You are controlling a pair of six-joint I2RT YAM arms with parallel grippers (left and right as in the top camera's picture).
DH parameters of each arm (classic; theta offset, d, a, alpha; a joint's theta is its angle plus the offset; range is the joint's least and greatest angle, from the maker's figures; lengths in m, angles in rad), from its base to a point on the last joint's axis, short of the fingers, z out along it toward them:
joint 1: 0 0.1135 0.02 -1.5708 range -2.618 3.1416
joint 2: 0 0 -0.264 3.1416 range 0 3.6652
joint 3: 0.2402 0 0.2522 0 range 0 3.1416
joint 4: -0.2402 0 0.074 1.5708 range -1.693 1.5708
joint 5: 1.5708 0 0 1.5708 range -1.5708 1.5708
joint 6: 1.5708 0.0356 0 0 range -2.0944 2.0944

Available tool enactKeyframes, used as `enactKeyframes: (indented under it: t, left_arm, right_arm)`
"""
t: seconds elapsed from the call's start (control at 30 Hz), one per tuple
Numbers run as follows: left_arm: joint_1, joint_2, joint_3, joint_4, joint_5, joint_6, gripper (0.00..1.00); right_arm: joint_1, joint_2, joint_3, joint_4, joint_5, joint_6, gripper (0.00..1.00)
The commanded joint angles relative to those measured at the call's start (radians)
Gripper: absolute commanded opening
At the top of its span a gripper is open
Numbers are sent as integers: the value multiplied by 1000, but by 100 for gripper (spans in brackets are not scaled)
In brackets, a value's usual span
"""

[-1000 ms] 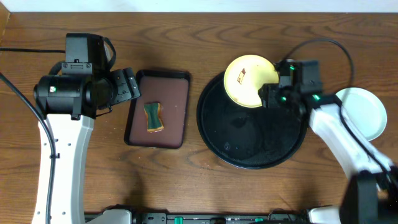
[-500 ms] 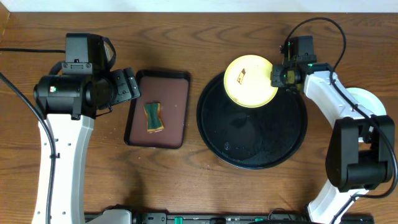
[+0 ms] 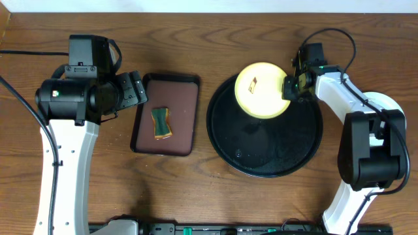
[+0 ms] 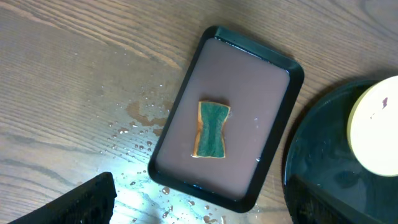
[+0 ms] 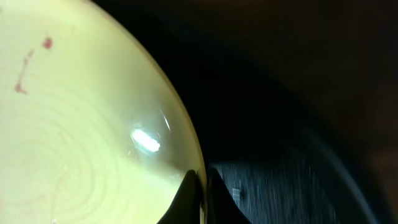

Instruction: Clean dirty plates on tray and stack at the side

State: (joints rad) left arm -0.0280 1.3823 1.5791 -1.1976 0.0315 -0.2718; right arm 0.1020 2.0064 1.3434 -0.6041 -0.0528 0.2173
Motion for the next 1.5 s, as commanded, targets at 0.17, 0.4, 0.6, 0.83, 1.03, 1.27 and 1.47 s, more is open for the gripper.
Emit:
enactKeyframes:
  t: [0.17,0.4,0.6,0.83,1.03,1.27,1.47]
  left_arm:
    - [3,-2,16,-2,3,6,88]
    - [3,-2,16,-2,4,5,88]
    - [3,-2,16,-2,10,5,88]
    - [1,14,-10,0,118,6,88]
    - [-2,71,-93,6,108,6,84]
    - [-13,206,-231,106,111,5,69]
    - [-64,403,-283,217,108,-2,56]
  right_arm:
    - [37,-110,-5,-267,-5,40,1]
    - [98,-106,-30,-226,-3,-175,1]
    - [102,-106,-84,-218,11,-182,1]
    - [94,-106,-154,-141,3,-127,16]
    - [85,-106,-154,-100,3,-76,1]
    - [82,-106,-154,-88,3,-76,1]
    - [82,-106,-154,-88,3,-76,1]
